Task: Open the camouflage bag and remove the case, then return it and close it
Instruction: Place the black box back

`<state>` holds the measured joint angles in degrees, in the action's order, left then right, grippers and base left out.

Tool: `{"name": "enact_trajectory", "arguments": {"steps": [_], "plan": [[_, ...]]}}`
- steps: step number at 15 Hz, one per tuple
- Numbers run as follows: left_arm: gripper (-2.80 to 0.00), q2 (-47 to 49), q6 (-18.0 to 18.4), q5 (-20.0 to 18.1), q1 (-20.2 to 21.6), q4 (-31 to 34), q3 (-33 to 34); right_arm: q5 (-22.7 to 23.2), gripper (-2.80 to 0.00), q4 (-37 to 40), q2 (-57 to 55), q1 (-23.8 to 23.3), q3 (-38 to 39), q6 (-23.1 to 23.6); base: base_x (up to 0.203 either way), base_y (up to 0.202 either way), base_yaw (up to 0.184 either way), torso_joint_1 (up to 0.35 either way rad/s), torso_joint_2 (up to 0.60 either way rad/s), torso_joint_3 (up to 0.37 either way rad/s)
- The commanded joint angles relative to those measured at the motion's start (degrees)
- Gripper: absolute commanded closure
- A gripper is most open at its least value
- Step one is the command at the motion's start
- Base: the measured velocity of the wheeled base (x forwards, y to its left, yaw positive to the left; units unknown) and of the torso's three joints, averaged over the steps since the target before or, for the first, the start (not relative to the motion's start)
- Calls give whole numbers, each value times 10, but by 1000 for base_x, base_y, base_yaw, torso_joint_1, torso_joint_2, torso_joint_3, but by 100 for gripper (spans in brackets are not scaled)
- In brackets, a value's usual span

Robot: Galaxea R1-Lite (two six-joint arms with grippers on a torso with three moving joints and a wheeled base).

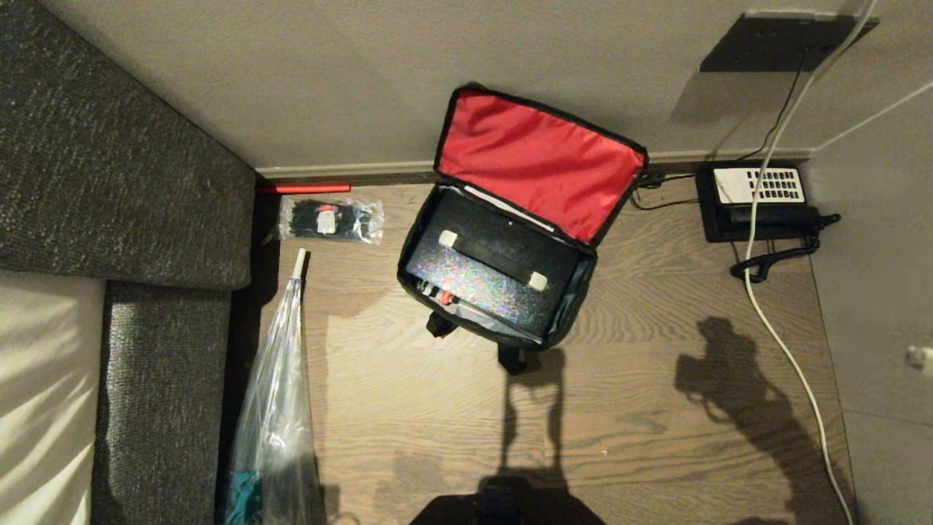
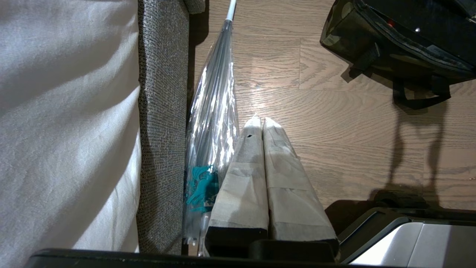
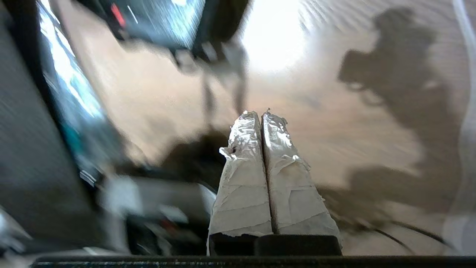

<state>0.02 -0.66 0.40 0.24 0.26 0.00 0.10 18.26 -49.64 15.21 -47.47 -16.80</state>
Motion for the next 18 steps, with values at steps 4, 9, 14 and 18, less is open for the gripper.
{"name": "enact_trajectory", "arguments": {"steps": [4, 9, 14, 18], "plan": [[0, -1, 0, 0, 1, 0, 2, 17, 0, -220, -303, -17, -85, -54, 0, 0, 0, 0, 0, 0], [0, -1, 0, 0, 1, 0, 2, 26, -280, -363, -534, -22, -237, -85, 0, 0, 0, 0, 0, 0], [0, -1, 0, 0, 0, 0, 2, 33, -280, -385, -611, -53, -330, -62, 0, 0, 0, 0, 0, 0], [0, -1, 0, 0, 0, 0, 2, 109, -280, -386, -609, -78, -318, -24, 0, 0, 0, 0, 0, 0]]}}
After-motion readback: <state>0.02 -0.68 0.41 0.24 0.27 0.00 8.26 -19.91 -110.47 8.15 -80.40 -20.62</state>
